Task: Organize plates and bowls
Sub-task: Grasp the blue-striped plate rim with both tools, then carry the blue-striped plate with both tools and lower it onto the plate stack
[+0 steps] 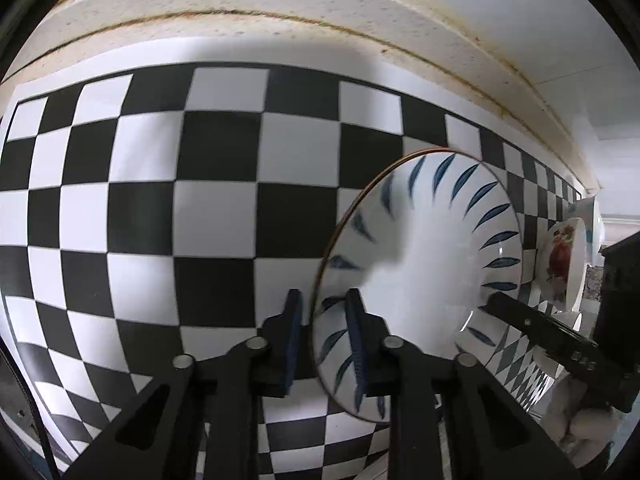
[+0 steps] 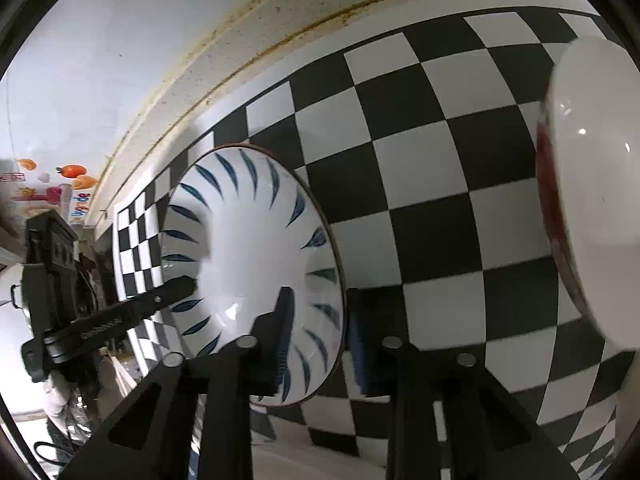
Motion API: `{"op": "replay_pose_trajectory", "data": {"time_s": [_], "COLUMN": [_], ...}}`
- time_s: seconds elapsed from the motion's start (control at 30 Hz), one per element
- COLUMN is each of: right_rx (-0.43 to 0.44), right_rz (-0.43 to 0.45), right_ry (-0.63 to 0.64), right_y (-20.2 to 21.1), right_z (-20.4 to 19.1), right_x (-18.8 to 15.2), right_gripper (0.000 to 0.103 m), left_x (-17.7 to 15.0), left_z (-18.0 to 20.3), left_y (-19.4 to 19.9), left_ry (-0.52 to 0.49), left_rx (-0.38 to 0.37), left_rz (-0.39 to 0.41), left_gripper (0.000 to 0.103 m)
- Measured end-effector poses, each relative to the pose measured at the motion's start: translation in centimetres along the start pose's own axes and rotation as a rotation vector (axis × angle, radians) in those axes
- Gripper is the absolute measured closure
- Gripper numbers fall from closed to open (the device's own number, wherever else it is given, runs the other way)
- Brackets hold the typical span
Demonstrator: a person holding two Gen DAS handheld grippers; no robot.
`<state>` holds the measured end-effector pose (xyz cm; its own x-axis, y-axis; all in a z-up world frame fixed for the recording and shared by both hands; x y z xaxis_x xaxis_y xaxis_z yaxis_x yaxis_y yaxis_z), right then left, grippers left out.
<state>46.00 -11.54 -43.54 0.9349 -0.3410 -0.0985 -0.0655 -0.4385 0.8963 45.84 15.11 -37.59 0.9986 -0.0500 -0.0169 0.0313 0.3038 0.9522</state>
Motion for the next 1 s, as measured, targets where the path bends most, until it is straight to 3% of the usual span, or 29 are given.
{"op": "replay_pose_trajectory", "data": {"time_s": [0.07, 0.5, 1.0], "right_rx": [-0.011, -0.012, 0.039], "right_rz": [0.010, 0.067, 0.164], "right_ry": [0.009, 0.081, 0.146], "right_y": [-0.1, 2.5, 10.3], "right_z": [0.2, -0.4, -1.6], "right_x": [0.1, -0.7, -5.7], "right_gripper": [0.091, 0.091, 0.092], "left_x": [0.0, -1.5, -6.7], "left_z": [0.7, 2.7, 4.8], "left_y": [0.2, 2.1, 10.3], "left_ry": [-0.033, -0.072, -0.149], "left_rx": [0.031, 0.065, 0.061], "left_rz": [0.027, 0.065, 0.168], "left_gripper": [0.087, 0.088, 0.088]}}
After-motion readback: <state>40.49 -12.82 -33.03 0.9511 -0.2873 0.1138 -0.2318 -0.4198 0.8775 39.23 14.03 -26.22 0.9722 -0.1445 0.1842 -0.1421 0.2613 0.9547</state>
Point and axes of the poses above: each gripper's, at about its wrist camera, not at the fingertips, and y roughly against the way its jaws point, z to its right, x to its top, the point moved 1 cm from there along -y, roughly the way its jaws point, and after that the axes turned 7 degrees about -y, right-handed, at the moved point
